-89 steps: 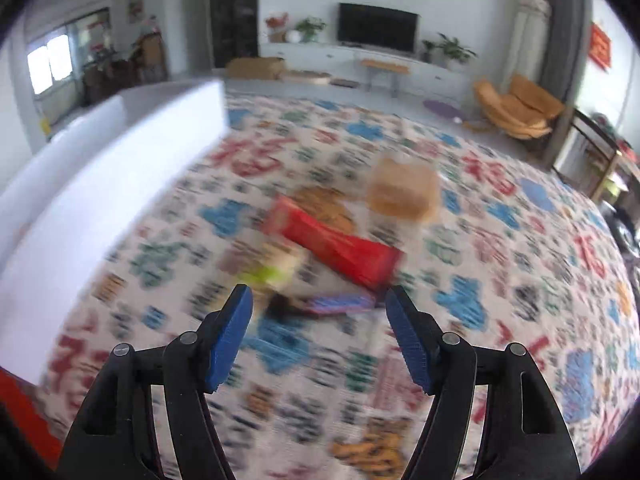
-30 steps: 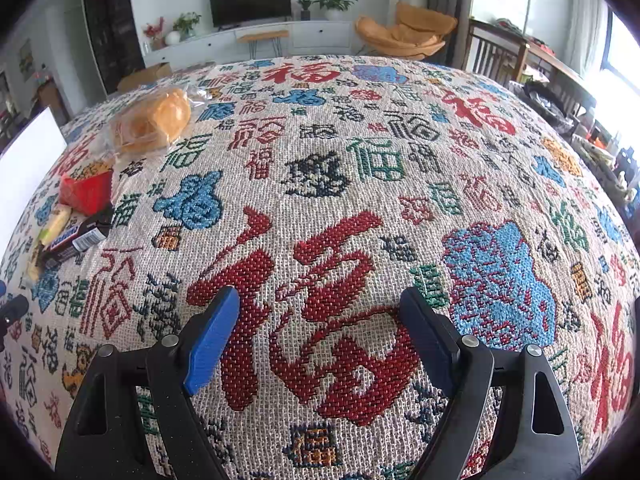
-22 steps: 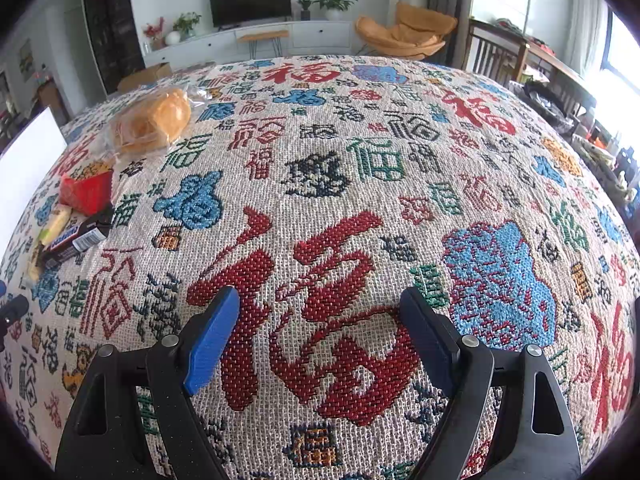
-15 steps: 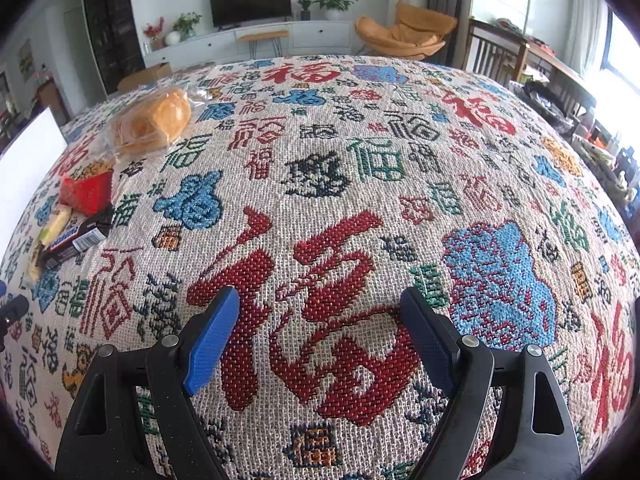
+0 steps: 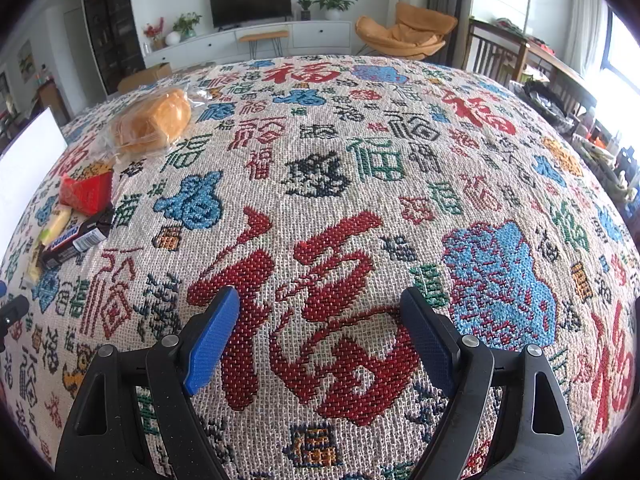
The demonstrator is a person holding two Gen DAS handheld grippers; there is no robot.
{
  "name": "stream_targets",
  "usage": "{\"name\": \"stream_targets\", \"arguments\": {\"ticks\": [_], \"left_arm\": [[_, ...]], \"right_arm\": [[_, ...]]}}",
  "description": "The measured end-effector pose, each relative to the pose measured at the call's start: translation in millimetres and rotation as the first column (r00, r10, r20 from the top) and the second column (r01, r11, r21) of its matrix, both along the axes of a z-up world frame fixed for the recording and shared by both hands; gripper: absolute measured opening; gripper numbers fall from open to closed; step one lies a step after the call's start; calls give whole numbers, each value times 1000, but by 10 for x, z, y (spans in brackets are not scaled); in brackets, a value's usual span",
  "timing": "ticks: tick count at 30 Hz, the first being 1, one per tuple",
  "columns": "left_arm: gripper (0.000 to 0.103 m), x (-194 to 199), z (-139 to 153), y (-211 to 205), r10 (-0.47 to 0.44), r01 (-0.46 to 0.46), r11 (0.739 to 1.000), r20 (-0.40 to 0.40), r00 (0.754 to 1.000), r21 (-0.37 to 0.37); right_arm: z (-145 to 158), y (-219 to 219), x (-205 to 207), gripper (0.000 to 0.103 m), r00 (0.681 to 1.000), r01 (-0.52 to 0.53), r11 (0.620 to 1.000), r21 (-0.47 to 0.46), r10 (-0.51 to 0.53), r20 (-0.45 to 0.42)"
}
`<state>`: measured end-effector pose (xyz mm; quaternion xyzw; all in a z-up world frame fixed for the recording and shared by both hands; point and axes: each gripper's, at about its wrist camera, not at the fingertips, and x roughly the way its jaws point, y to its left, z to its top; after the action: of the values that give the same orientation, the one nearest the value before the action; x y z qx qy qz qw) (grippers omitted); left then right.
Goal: Organize snacks
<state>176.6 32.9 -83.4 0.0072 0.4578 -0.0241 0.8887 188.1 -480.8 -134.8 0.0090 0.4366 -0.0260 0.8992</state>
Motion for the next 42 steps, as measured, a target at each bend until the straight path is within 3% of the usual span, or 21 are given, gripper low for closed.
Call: {"name": "stream_targets", "arguments": {"ticks": [10,16,19,21,22,23,25,28,30,37,42], "left_arm": [[103,-8,15,15,-20,20,1000,-21,1000,-7],[101,63,251,24,-49,45,988,-19,999,-149],[94,290,378,-50,-38,36,985,-13,999,-169],[75,526,352,-112,-42,29,981,-66,997,-193],[71,611,320,-154,-47,29,981,-90,995,-194],[65,693,279,-220,-58,37,983,-116,992,-182],[64,780,202,-356,-87,69,989,-140,986,-130],[60,798,141,-506,-107,105,994,-125,986,-18],[29,765,154,-494,-101,101,995,-94,990,-3],[29,492,257,-13,40,-44,998,-69,997,-54],[31,331,237,178,38,-42,997,-69,997,-60]], "right_arm": [[-3,2,2,85,1000,0,1000,-1,0,0],[-3,2,2,85,1000,1,1000,-1,-1,0],[-2,2,2,85,1000,1,1000,-1,-1,0],[-2,2,2,85,1000,1,1000,-1,-1,0],[-3,1,3,85,1000,1,1000,-1,-1,0],[-3,1,3,85,1000,1,1000,-1,-1,0],[-3,1,3,85,1000,1,1000,-1,-1,0],[-3,0,3,85,1000,1,1000,-1,-1,0],[-3,0,3,85,1000,1,1000,0,-1,0],[-3,1,3,85,1000,1,1000,0,-1,0],[-3,0,3,85,1000,1,1000,0,-1,0]]}}
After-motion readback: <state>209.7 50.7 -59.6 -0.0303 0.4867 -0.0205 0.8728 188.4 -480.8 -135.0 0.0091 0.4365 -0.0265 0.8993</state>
